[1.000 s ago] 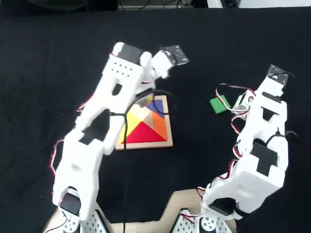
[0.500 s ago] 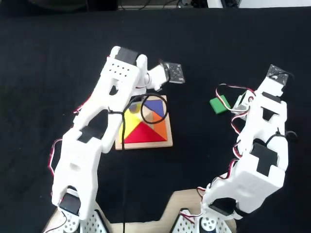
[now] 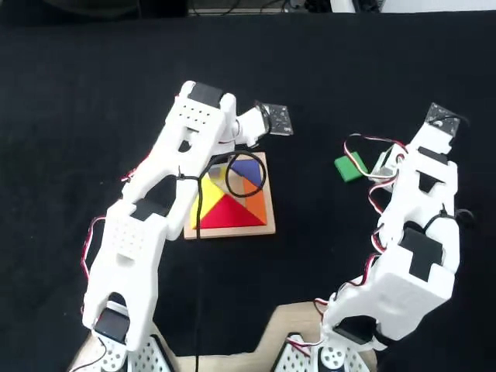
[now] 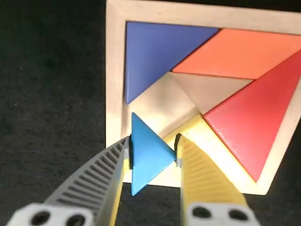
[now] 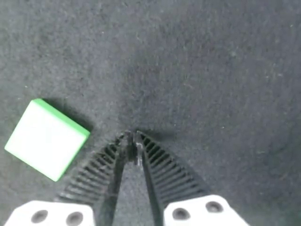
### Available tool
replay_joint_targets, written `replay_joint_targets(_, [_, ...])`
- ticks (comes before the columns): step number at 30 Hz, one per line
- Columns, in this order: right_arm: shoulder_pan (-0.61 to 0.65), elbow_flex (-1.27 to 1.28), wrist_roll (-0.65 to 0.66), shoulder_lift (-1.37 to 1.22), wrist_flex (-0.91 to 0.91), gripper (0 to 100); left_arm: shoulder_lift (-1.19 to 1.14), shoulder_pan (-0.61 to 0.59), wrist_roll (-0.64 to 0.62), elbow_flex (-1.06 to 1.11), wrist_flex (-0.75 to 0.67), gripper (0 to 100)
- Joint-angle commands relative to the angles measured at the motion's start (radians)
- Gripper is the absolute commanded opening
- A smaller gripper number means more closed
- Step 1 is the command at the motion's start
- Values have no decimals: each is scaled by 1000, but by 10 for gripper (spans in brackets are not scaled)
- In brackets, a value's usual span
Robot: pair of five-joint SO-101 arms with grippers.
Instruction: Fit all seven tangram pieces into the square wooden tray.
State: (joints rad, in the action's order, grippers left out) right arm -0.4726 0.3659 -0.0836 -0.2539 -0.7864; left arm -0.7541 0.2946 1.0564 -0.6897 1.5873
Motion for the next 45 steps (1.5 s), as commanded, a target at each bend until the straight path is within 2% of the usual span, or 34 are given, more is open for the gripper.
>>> replay_joint_targets(1, [14,-54,-9,4,0,11,12,-8,-12,-7,-17,141])
replay_joint_targets(6, [14,-54,-9,4,0,11,12,-13,-15,-7,-20,145])
replay_joint_targets(10, [14,-54,-9,4,0,11,12,-16,-38,-8,-21,191])
replay_joint_targets(28, [14,-54,-9,4,0,11,12,-31,-31,-18,-25,191])
replay_joint_targets(32, [14,-54,-9,4,0,11,12,4,-114,-15,-66,191])
replay_joint_targets(37, [14,-54,-9,4,0,11,-41,24,-153,21,-199,191])
replay_joint_targets(45, [14,-54,-9,4,0,11,-64,18,-152,10,-164,191])
